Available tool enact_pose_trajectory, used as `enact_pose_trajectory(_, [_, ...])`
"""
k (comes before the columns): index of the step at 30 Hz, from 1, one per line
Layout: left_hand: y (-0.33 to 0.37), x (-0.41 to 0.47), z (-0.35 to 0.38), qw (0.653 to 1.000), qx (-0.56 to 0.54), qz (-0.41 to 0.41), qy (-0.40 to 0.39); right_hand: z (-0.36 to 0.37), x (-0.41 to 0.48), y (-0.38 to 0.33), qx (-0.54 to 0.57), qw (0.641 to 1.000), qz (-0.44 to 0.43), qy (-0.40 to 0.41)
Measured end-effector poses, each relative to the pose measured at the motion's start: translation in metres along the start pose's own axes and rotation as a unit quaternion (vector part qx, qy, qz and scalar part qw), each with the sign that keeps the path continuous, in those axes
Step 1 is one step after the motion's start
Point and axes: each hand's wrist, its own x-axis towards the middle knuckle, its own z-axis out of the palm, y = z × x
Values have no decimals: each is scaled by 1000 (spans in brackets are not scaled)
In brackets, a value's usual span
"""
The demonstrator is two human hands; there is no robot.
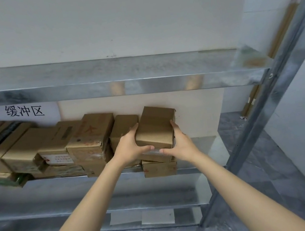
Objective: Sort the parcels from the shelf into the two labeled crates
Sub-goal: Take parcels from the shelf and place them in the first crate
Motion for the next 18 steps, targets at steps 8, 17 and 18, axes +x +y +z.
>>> enact_pose_trajectory(8, [22, -47, -8, 998, -55, 21, 11, -24, -46, -5, -10, 1000, -13, -27])
enact_pose_trajectory(17, [81, -118, -5, 973, -215, -20, -76, -66, -139, -13, -9, 999, -39, -33])
enact_pose_trajectory(18, [90, -127, -3, 968, -236, -24, -79, -73, -152, -14, 1, 998, -43, -37])
